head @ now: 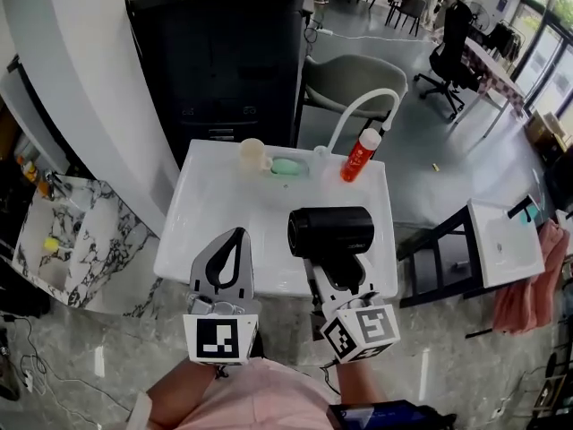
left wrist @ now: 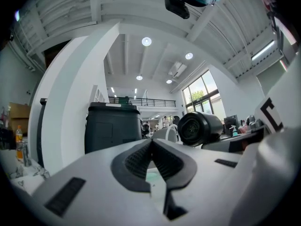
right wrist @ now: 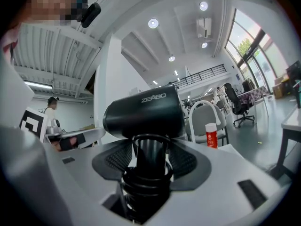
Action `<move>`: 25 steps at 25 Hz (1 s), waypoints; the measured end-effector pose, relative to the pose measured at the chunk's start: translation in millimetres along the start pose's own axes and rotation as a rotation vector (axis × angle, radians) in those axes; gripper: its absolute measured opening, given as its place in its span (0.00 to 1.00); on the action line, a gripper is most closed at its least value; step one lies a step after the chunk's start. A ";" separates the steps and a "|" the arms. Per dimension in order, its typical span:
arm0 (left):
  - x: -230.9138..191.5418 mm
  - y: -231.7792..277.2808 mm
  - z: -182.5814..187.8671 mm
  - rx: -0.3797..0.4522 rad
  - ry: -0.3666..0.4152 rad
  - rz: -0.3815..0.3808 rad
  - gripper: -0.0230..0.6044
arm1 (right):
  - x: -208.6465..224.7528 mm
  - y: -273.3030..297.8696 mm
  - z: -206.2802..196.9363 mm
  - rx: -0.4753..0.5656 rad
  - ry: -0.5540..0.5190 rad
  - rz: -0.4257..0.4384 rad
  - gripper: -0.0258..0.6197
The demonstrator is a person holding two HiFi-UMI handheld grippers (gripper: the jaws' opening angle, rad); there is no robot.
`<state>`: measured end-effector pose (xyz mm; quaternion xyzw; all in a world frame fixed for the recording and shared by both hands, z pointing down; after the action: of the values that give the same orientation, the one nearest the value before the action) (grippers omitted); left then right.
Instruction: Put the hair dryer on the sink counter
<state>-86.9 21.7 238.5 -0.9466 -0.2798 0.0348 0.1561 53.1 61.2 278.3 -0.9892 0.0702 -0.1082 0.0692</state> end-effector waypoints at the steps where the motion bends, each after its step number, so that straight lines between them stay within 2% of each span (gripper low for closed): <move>1: -4.2 7.6 0.1 0.012 0.009 -0.009 0.05 | 0.1 9.5 3.5 0.012 -0.005 0.001 0.42; 6: -20.6 35.0 -3.5 0.029 0.015 -0.024 0.05 | 2.6 40.0 18.4 0.059 -0.029 -0.006 0.42; 10: -22.5 47.7 -9.1 0.020 0.002 -0.028 0.05 | 8.8 50.3 20.5 0.059 -0.041 -0.011 0.42; 19: -24.5 71.0 -33.6 -0.014 0.003 -0.019 0.05 | 31.1 73.1 -2.1 -0.009 -0.034 -0.004 0.42; 25: -29.8 90.5 -46.2 -0.040 -0.016 0.017 0.05 | 43.2 94.0 -14.3 -0.060 -0.022 0.016 0.42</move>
<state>-57.8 -79.1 253.2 -0.9516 -0.2737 0.0379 0.1346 80.0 -39.3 286.7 -0.9914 0.0805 -0.0944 0.0412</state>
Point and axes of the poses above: the fingertips, and each gripper's own axes: y forward along the fingers, x to its right, z out of its top, the point moved 1 cm from there along -y, backward along the fingers, and after that the axes turned 13 degrees about x, right-handed, at the moved point
